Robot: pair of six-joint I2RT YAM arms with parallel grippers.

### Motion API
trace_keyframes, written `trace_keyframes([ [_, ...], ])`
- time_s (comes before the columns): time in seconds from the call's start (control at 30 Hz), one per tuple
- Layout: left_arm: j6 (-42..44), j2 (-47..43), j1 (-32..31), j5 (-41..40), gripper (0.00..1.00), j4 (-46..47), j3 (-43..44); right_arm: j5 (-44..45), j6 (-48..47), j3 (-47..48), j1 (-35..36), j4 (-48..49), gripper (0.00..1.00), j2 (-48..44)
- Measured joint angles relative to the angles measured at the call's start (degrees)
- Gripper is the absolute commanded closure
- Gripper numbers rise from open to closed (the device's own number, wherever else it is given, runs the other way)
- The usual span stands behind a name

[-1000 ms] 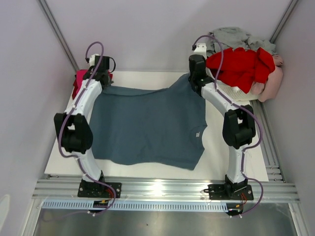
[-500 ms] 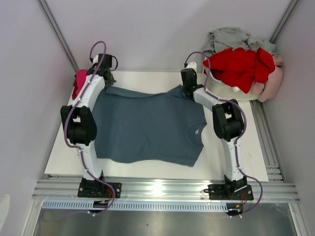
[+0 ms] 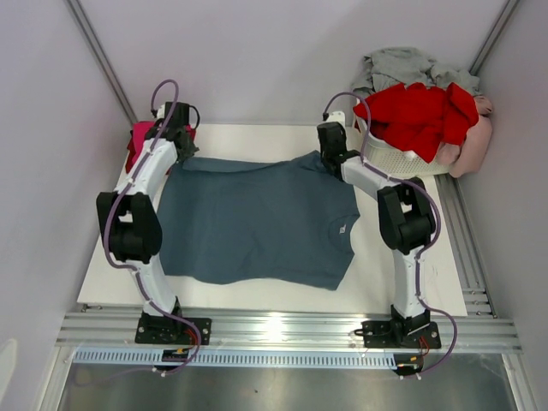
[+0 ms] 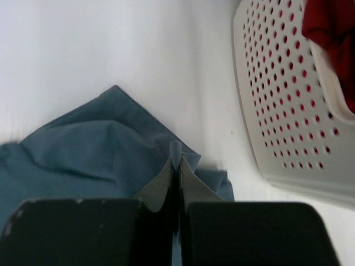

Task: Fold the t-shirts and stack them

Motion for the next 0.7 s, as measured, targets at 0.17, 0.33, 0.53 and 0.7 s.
trace_keyframes([
  [0.17,-0.13,-4.57,0.0,0.87,1.0,1.2,-4.02,-0.68,1.29,-3.96,2.05,-3.15,1.0,-7.32],
  [0.33,-1.03,-9.53,0.02,1.88,1.0,3.43,-9.62,0.09,1.46,-9.4,5.86,-4.94,1.0,-15.5],
  [0.53,-3.89,-17.53,0.07,2.82,1.0,4.31,-19.78,1.55,2.86,-15.17,10.1,-7.98,1.0,-21.92],
  [0.7,-6.51,-26.05,0.11,3.54,1.0,5.55,-28.28,3.85,5.99,-20.9,11.58,-11.45,1.0,-26.4],
])
